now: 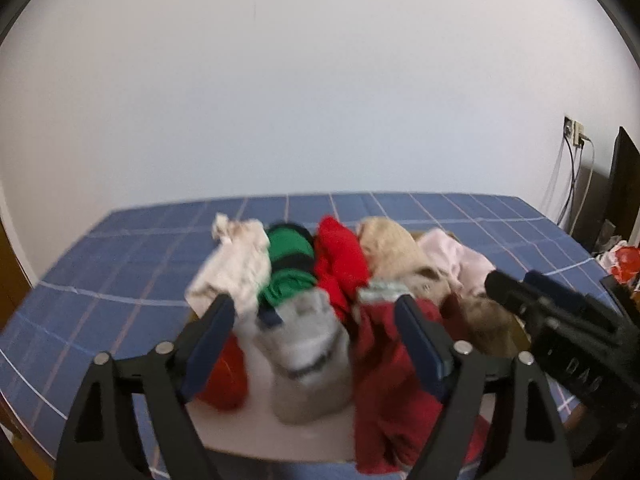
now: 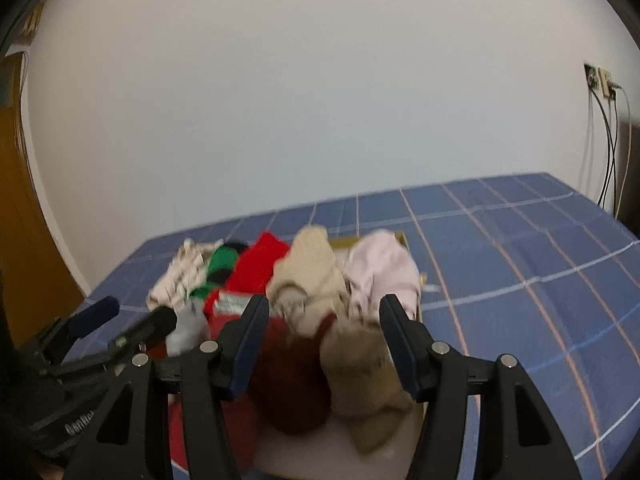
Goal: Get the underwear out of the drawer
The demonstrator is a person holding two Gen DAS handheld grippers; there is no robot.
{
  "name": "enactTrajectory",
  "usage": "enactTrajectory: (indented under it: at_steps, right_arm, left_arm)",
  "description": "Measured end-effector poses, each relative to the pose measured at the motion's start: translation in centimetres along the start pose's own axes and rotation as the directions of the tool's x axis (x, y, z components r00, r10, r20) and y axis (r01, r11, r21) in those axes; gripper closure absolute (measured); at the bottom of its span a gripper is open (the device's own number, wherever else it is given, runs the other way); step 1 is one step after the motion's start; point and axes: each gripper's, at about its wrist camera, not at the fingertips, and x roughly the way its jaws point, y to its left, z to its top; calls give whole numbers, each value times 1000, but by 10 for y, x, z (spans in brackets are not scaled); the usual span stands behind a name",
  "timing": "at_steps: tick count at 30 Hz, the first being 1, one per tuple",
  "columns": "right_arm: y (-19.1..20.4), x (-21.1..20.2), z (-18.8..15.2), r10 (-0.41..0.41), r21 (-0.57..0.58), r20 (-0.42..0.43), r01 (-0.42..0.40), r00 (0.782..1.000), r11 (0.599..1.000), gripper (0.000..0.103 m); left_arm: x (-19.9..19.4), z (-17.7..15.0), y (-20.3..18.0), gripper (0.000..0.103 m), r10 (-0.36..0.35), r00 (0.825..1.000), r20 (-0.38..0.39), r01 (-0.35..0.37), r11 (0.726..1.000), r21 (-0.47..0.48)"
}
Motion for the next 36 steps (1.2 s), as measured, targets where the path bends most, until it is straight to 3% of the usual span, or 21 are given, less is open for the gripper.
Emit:
enactTrajectory:
  at_steps: [6, 12, 18, 25, 29, 36]
  right_arm:
    - [9, -6, 11, -27, -16, 134, 29, 991, 999, 43]
    - [15, -19, 4, -66, -27, 265, 76, 962, 997, 43]
    - [12, -15, -3, -83, -30, 262, 94, 961, 995, 43]
    - [6, -14, -7, -86, -7, 237, 90, 968, 996, 43]
    - [6, -8, -11, -58, -3, 161, 59, 985, 998, 43]
    - [-4, -12, -21, -8, 66, 111, 1, 994, 998, 42]
  left_arm:
    - [-6, 8, 6, 12, 74, 991, 107, -78, 997, 30]
    - [-3, 4, 19, 10, 128, 981, 145, -128, 992, -5]
    - [0, -7, 21, 10, 135, 981, 141, -137, 991, 4]
    - [4, -14, 29, 10, 98, 989, 106, -94, 995, -44]
    - [7, -17, 33, 8, 89, 994, 70, -84, 994, -71]
    - [2, -25, 32, 7, 71, 996, 46, -68, 995, -72]
